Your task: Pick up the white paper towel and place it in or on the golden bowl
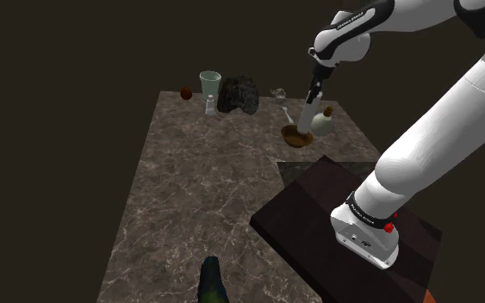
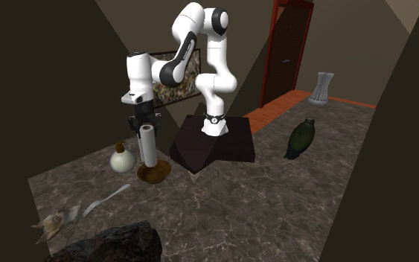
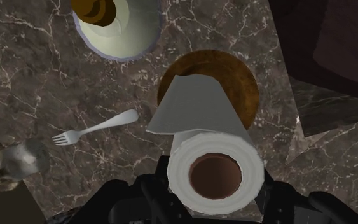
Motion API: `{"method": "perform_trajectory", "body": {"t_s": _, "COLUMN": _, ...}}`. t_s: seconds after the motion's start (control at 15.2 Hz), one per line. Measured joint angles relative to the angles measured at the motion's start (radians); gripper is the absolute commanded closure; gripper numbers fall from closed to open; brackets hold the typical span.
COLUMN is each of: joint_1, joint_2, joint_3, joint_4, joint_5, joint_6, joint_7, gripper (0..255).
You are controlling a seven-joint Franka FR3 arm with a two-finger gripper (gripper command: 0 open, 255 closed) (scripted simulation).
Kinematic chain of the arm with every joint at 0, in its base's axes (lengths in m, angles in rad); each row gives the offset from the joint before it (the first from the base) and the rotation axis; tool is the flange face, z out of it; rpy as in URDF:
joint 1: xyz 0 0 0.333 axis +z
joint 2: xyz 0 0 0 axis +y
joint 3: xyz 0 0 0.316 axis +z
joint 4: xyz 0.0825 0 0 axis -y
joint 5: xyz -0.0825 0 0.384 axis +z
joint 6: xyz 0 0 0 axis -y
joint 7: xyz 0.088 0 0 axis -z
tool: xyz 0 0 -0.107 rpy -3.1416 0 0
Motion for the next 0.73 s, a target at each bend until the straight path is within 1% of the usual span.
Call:
{"method": "perform_trajectory", "body": {"t_s": 0.26, "joint_1": 0.001, "joint_2": 0.038, "joint_3": -0.004, "joint_4": -0.017, "joint_5": 0.024, "joint_6": 0.051, "joint_7": -0.02, "gripper": 255}}
{"method": "perform_trajectory", "body": {"t_s": 0.66, "joint_1": 0.002, "joint_2": 0.046, "joint_3": -0.004, "joint_4": -0.019, "joint_5": 0.029, "joint_6": 0.061, "joint_7": -0.023, "gripper": 255}}
{"method": "perform_trajectory", "body": {"t_s": 0.73, "joint_1": 0.002, "joint_2": 0.046, "joint_3": -0.004, "joint_4": -0.019, "joint_5": 0.029, "joint_6": 0.062, "joint_7": -0.023, "gripper": 0}}
